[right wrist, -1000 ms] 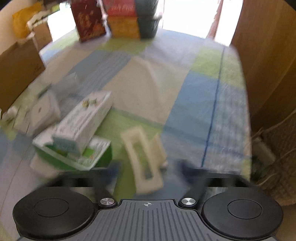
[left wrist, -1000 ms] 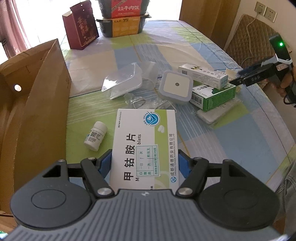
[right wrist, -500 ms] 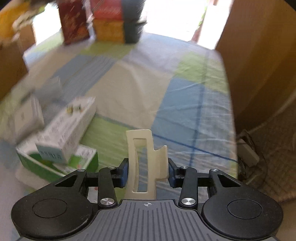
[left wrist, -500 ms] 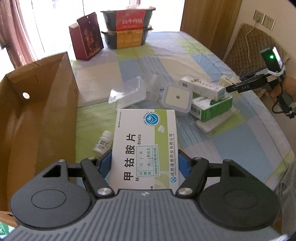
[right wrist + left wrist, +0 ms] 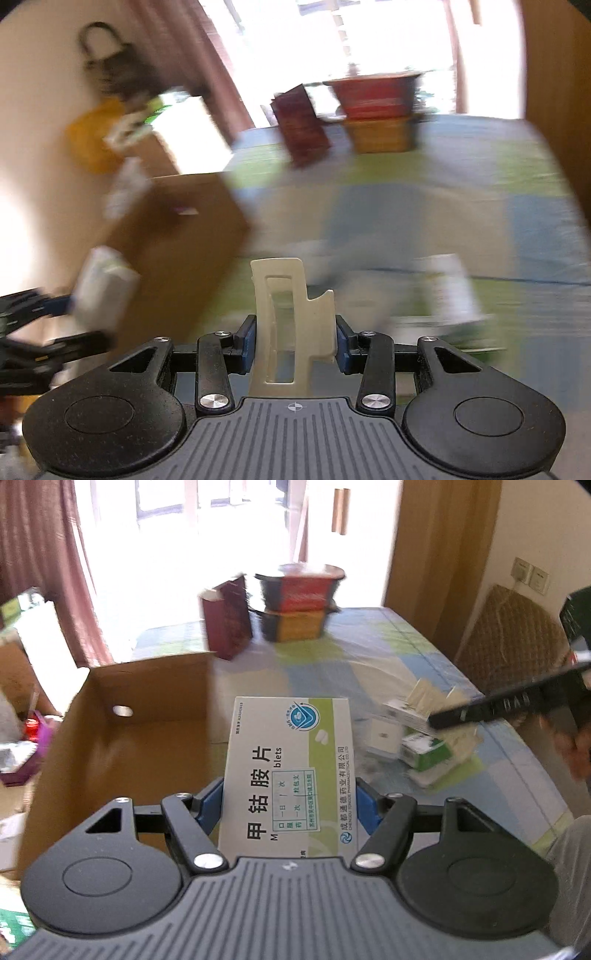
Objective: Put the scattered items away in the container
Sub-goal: 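Carry the medicine box with the left tool and the hair clip with the right tool into the cardboard box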
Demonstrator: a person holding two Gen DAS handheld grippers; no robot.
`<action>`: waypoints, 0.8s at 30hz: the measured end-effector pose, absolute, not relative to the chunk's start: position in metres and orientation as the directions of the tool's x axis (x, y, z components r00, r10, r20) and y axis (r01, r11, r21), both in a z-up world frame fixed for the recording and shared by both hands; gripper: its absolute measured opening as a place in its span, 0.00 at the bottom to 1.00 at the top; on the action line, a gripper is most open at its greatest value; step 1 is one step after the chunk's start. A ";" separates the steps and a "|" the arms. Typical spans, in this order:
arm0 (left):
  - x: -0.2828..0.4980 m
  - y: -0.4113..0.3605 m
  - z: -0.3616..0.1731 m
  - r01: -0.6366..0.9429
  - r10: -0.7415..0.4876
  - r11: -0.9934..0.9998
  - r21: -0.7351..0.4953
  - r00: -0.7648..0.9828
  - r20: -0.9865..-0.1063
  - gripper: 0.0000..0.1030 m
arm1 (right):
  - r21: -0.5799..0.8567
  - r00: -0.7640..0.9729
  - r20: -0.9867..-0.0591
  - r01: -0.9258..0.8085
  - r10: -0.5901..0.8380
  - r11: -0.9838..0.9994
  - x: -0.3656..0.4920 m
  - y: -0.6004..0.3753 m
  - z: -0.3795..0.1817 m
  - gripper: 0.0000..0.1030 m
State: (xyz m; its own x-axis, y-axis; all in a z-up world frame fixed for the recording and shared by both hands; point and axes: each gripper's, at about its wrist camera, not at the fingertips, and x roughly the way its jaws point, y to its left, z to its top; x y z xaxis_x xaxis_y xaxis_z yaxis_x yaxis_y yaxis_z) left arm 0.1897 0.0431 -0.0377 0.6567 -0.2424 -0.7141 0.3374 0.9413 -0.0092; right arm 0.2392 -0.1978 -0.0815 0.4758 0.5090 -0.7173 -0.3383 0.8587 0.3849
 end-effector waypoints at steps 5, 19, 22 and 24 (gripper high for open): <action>0.196 0.105 -0.025 0.252 -0.139 0.966 0.050 0.678 -0.722 0.65 | 0.477 0.425 -0.681 -0.361 0.596 0.802 0.256 -0.106 -0.070 0.42; 0.252 0.198 -0.064 0.259 -0.107 0.964 0.062 0.590 -0.800 0.65 | 0.436 0.416 -0.758 -0.248 0.502 0.865 0.271 0.038 -0.097 0.42; 0.252 0.205 -0.079 0.282 -0.117 0.958 0.059 0.567 -0.815 0.65 | 0.335 0.422 -0.790 -0.309 0.444 0.890 0.262 0.050 -0.105 0.42; 0.252 0.207 -0.085 0.289 -0.125 0.956 0.054 0.566 -0.815 0.65 | 0.268 0.419 -0.809 -0.360 0.412 0.893 0.256 0.054 -0.110 0.43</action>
